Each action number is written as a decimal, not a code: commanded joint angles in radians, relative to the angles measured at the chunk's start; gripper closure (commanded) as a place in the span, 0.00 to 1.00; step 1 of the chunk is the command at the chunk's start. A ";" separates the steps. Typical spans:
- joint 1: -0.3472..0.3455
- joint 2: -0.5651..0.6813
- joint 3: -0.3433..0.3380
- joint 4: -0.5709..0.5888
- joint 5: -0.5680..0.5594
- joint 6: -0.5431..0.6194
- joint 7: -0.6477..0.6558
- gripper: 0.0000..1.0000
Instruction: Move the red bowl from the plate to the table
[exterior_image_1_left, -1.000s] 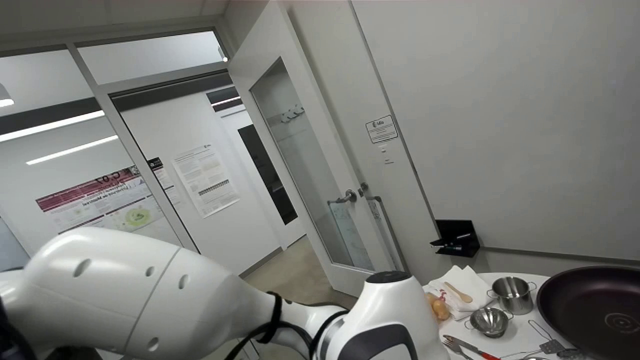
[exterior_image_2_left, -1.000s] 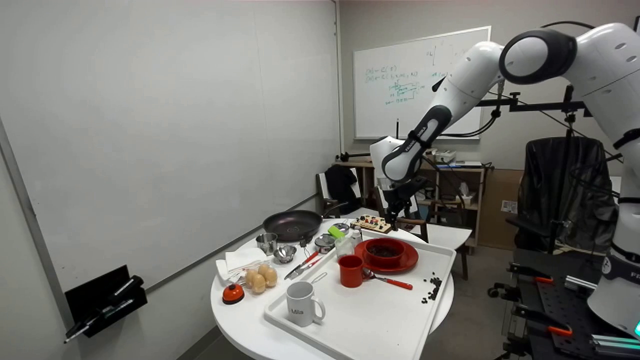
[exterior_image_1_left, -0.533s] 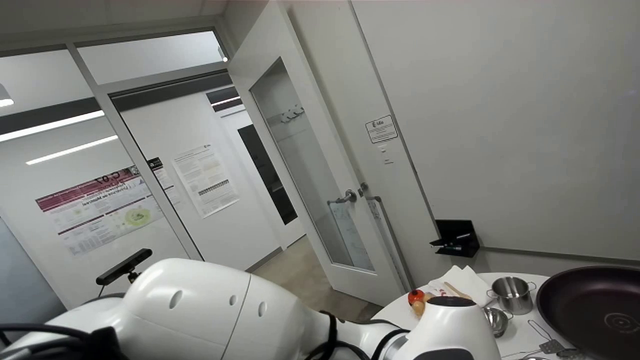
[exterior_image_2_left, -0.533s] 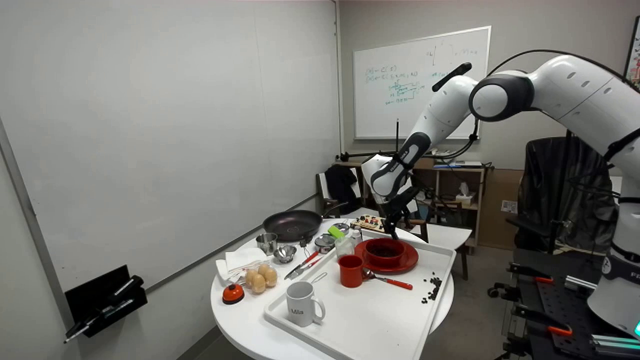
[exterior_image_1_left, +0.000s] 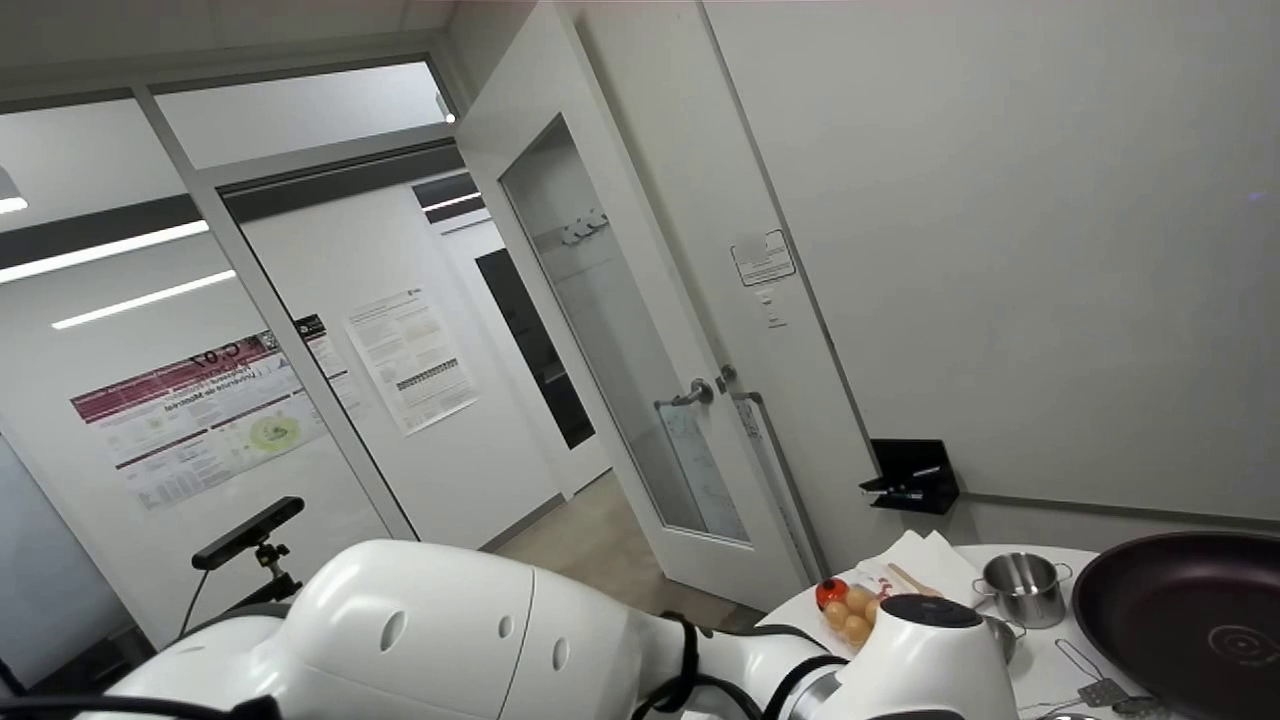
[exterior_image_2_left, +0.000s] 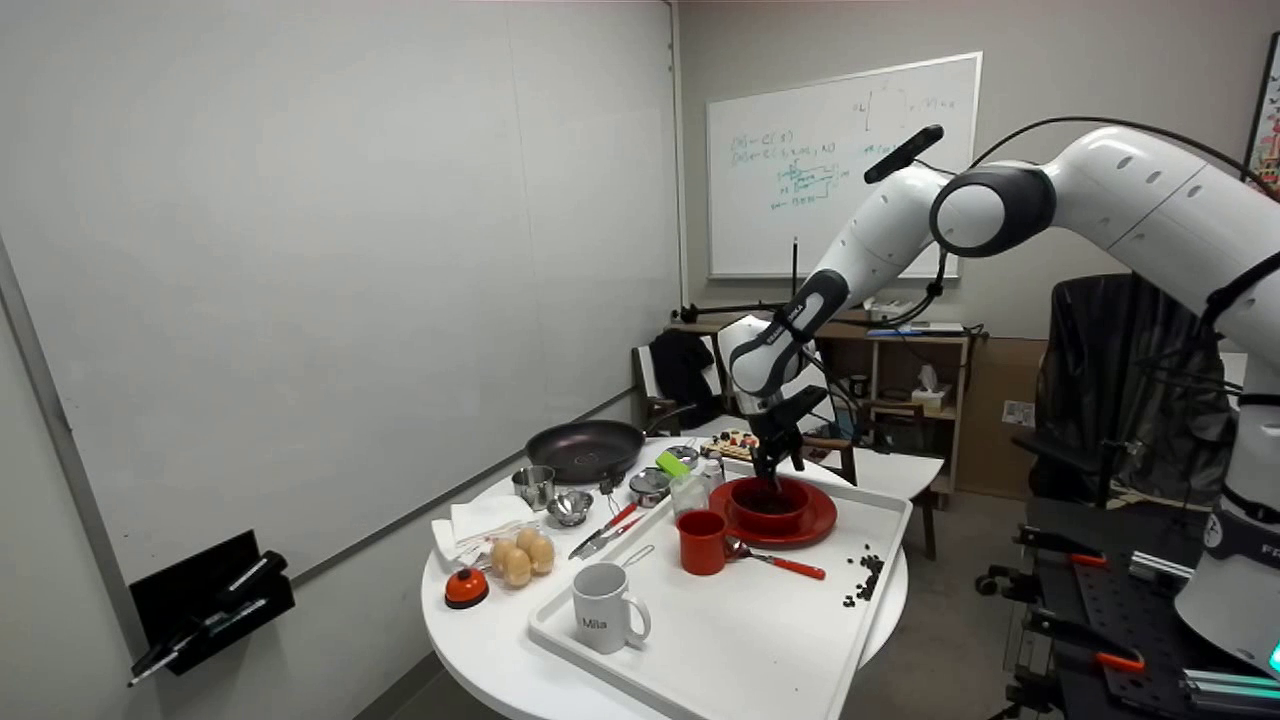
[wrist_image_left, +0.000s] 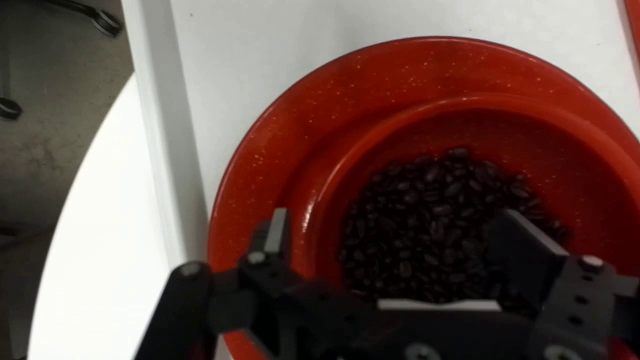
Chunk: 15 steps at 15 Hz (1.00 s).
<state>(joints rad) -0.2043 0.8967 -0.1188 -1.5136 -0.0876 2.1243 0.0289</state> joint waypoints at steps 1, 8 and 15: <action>-0.013 0.010 0.018 0.006 0.035 -0.001 -0.052 0.00; -0.072 0.040 -0.003 0.039 0.158 -0.042 0.025 0.00; -0.119 0.050 -0.013 0.046 0.202 -0.029 0.039 0.00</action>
<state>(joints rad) -0.3177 0.9245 -0.1296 -1.5055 0.0826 2.1105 0.0552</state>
